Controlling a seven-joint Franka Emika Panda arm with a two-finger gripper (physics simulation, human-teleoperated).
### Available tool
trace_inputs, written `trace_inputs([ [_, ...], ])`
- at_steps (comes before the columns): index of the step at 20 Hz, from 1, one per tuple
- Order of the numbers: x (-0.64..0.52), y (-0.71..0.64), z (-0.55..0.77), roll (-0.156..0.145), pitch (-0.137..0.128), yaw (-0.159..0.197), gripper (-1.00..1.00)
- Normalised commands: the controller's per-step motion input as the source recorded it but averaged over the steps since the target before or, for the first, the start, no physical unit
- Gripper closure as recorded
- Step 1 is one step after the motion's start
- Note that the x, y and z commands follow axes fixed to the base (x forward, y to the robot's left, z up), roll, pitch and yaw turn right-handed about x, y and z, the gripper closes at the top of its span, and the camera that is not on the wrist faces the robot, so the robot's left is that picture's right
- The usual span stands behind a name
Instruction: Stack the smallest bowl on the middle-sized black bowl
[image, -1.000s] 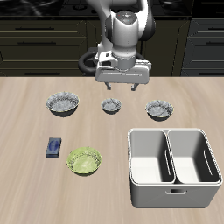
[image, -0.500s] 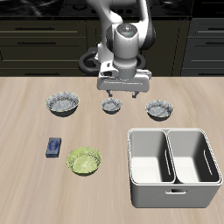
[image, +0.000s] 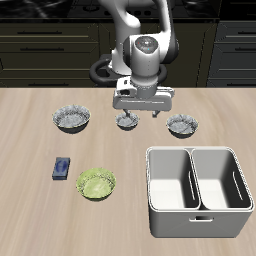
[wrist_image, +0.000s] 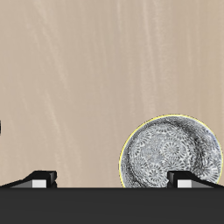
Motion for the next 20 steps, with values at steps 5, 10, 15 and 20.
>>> trace_inputs([
  [5,0.02,0.02,-0.19,0.012,0.033,-0.014,-1.00],
  [10,0.06,-0.02,-0.14,0.010,0.010,-0.005,1.00],
  [15,0.00,0.00,0.01,0.010,-0.006,-0.007,1.00],
  [20,0.01,-0.02,0.08,0.004,-0.003,-0.017,1.00],
])
